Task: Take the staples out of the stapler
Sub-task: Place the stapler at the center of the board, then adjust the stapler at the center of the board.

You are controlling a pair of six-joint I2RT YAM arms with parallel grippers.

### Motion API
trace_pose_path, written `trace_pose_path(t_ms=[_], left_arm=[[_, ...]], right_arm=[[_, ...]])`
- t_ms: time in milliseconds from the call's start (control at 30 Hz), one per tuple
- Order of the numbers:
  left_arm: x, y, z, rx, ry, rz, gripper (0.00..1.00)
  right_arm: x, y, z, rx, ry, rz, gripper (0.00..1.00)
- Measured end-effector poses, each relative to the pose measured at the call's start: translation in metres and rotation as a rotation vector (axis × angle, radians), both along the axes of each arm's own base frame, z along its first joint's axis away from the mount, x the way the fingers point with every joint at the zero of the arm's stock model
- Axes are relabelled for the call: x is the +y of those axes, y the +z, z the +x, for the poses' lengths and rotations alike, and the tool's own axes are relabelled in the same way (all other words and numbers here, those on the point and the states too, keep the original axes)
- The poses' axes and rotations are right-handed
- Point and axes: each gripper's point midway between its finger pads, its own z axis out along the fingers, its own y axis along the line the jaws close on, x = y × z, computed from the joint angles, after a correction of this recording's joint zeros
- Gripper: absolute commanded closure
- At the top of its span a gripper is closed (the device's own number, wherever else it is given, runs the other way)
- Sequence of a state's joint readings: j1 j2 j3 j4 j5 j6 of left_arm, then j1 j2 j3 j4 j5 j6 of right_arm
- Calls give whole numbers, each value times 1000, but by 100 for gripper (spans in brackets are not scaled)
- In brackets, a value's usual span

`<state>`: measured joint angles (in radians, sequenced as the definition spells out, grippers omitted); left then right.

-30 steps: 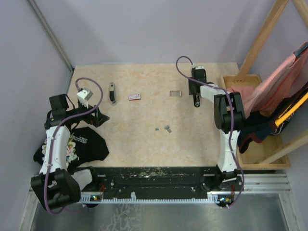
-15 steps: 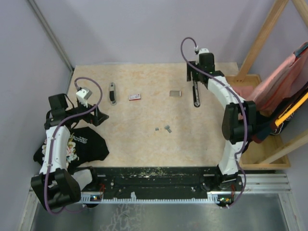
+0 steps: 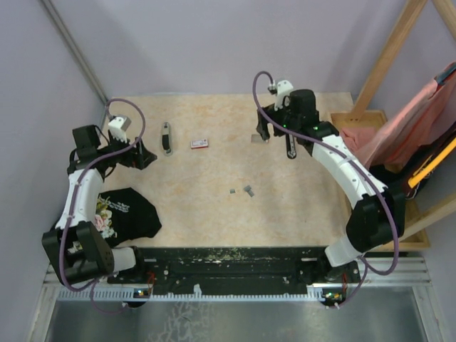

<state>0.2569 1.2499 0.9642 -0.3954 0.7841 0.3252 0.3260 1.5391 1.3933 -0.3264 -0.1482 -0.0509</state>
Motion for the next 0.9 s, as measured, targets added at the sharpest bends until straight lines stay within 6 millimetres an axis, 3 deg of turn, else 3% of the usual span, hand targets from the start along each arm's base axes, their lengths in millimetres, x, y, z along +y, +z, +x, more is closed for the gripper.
trace_pose_path(t_ms=[133,367,633,900], left_arm=[[11,-3,25,17,73,11,0],[14,-28,69,65,132,69,0],[1,-67,103,114,151,156,0],[-7,-88,128,93,169,275,0]], right_arm=[[18,-19,-37,62,139,1,14],[21,-27,-77,62,273,1,13],[23,-50,-93,98,340,-7,13],[26,-58,-97,101,368,-5,13]])
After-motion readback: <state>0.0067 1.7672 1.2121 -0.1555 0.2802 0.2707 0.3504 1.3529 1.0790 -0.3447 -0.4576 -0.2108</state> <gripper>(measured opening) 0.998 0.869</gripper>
